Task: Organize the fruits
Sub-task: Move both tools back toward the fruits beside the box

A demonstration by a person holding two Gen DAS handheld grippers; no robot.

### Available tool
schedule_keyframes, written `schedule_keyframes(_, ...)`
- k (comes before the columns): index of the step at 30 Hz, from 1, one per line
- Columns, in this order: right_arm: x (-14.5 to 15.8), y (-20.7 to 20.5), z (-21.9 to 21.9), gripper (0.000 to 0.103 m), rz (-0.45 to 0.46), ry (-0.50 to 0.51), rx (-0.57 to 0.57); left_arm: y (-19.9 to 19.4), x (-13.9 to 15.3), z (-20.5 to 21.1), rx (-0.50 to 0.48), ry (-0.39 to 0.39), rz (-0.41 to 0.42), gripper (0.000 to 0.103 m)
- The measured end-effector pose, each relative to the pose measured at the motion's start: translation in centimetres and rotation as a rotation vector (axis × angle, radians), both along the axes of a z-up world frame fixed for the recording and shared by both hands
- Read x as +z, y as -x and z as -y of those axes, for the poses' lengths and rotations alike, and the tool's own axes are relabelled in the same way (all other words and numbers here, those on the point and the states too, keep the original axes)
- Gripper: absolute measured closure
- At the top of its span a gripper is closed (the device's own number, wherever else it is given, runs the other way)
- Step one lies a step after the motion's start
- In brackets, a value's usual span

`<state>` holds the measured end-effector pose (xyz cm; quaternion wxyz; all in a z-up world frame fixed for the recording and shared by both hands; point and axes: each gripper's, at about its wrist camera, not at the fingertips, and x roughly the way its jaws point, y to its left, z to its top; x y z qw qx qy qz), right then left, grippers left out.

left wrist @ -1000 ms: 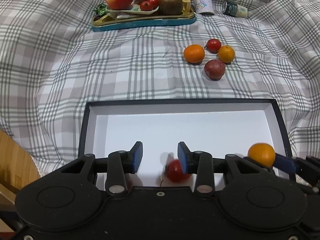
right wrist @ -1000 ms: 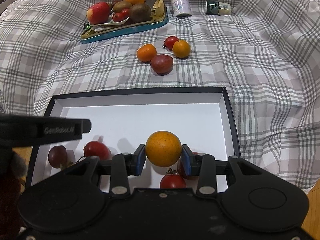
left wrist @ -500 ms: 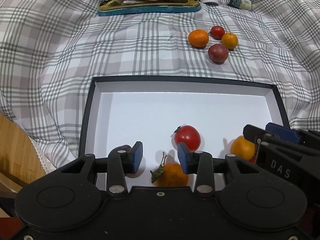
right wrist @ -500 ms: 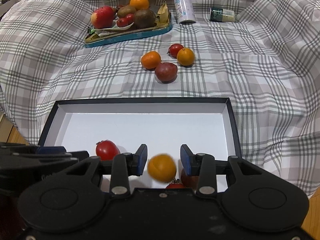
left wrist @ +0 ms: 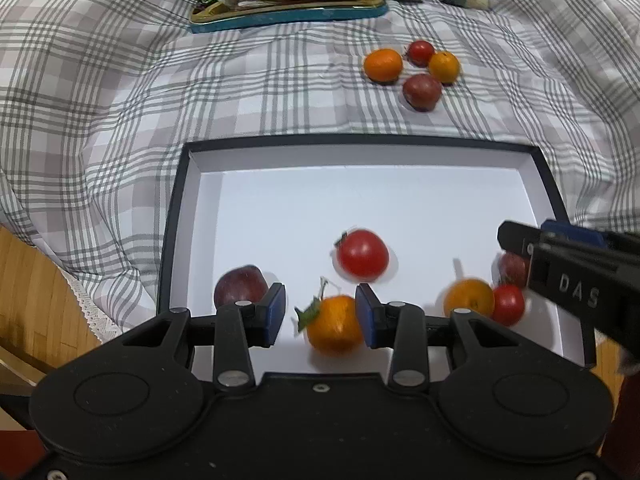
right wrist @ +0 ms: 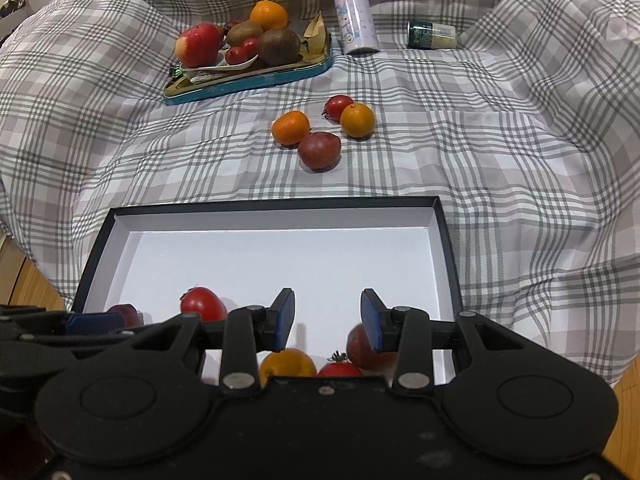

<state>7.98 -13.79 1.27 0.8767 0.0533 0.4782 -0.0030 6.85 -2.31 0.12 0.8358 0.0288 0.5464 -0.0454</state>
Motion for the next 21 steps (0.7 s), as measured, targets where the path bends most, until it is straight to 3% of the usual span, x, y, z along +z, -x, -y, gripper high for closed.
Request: schedule_keyframes(21, -0.2, 2.2, 1.6, 0.063, -0.029, 0.026, -0.039, 1.7, 0.6, 0.9, -0.061, 0.004, -0.024, 0.056)
